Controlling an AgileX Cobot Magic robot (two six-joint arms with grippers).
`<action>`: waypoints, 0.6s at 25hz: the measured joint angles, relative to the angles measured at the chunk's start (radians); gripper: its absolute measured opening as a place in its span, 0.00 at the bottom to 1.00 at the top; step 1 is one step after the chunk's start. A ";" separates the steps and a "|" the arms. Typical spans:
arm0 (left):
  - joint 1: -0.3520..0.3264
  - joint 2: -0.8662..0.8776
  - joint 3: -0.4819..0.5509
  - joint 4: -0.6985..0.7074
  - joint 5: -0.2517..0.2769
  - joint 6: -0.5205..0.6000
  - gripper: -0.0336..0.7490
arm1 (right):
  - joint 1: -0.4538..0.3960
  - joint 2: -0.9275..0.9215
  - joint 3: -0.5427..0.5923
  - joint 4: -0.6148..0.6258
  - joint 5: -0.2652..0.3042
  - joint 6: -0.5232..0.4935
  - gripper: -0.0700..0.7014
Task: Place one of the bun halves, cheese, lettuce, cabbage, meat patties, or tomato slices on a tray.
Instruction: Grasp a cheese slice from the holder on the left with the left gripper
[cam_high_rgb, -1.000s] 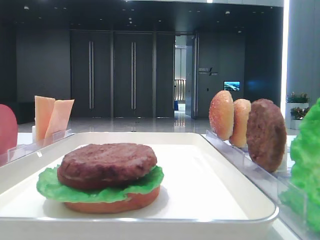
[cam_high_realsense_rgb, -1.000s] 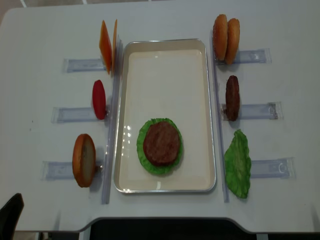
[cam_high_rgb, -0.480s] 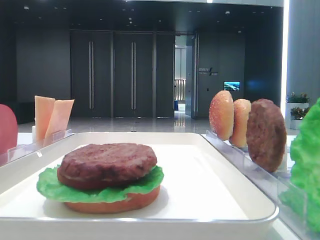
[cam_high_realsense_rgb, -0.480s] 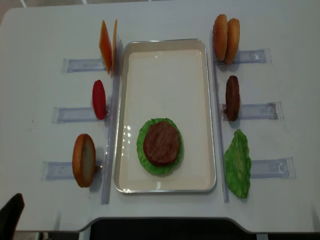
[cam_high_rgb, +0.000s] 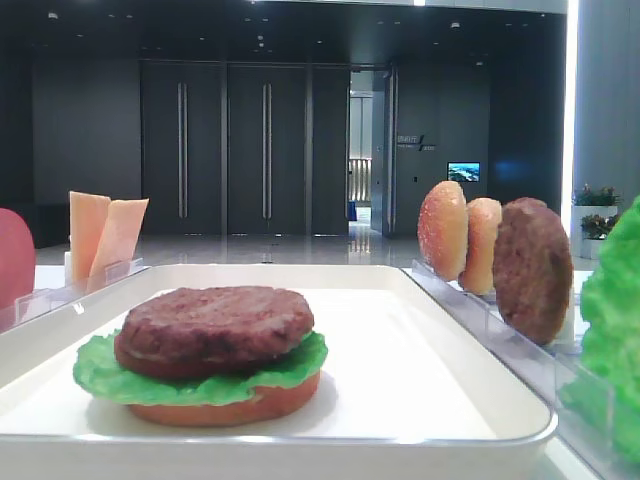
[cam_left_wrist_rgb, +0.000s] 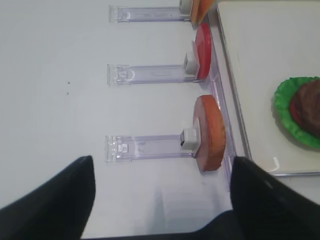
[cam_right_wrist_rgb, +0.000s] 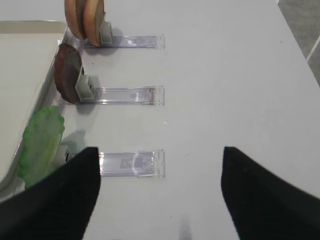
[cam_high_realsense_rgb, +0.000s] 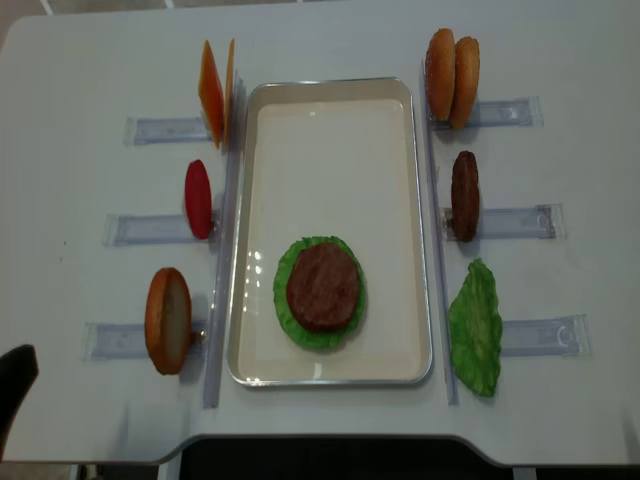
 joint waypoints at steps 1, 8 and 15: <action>0.000 0.037 -0.019 0.000 0.001 -0.003 0.86 | 0.000 0.000 0.000 0.000 0.000 0.000 0.72; 0.000 0.314 -0.166 0.000 0.050 -0.029 0.83 | 0.000 0.000 0.000 0.000 0.000 0.000 0.72; 0.000 0.594 -0.335 0.000 0.110 -0.040 0.82 | 0.000 0.000 0.000 0.000 0.000 0.000 0.72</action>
